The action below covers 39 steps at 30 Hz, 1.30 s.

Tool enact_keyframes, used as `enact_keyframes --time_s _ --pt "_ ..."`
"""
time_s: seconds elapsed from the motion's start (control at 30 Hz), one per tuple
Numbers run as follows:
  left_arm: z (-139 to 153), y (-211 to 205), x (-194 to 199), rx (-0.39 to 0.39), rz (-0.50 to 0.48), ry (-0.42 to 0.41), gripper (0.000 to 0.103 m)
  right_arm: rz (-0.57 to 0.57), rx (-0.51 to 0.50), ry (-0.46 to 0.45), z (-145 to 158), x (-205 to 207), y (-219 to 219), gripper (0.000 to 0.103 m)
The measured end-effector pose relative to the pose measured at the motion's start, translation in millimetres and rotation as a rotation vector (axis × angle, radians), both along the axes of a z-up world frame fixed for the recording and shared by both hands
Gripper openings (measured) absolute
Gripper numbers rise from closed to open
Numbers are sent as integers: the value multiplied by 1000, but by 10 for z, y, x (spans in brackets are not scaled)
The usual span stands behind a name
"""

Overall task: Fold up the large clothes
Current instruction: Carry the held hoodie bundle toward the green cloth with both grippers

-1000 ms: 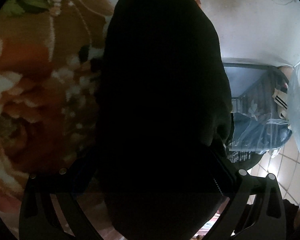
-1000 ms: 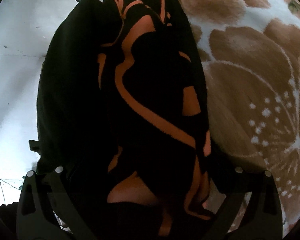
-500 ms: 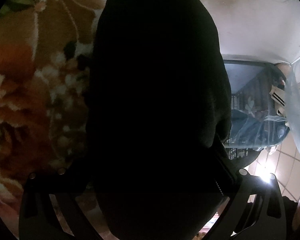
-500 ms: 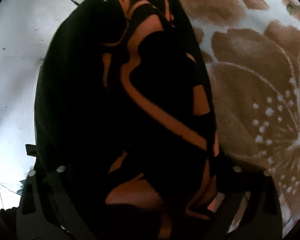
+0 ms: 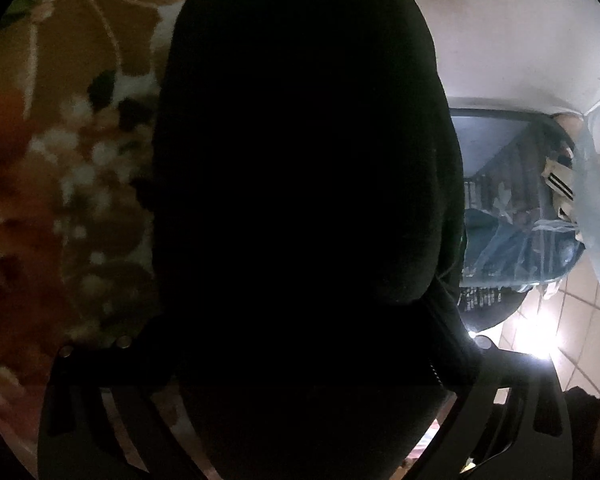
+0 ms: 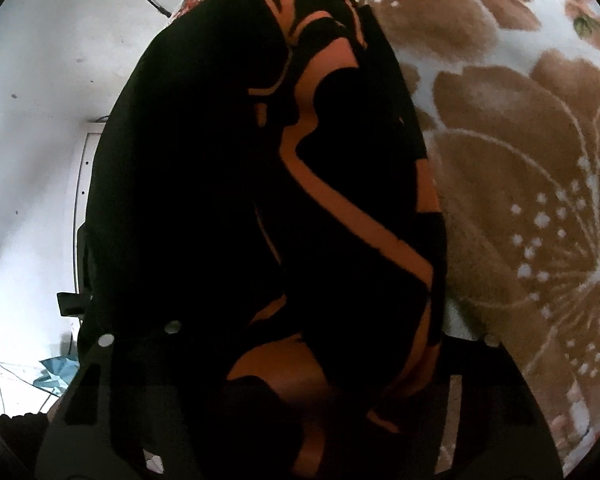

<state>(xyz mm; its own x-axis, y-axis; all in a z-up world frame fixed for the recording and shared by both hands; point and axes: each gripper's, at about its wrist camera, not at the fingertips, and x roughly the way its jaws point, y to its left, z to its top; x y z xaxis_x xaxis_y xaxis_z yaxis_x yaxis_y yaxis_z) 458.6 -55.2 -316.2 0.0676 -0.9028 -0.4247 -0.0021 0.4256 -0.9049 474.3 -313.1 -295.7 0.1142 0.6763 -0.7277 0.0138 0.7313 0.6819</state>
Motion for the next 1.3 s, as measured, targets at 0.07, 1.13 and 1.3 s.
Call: enact_keyframes --time_s 0.07,1.13,1.3 --pt "55 -15 -11 6 -13 -8 88 26 -9 -9 57 -8 36 55" --pt "1250 -87 -686 11 -12 -161 76 77 -24 -160 998 -387 349 47" --pt "1455 40 -1050 0 -6 -158 76 79 -39 -162 1267 -747 425 47"
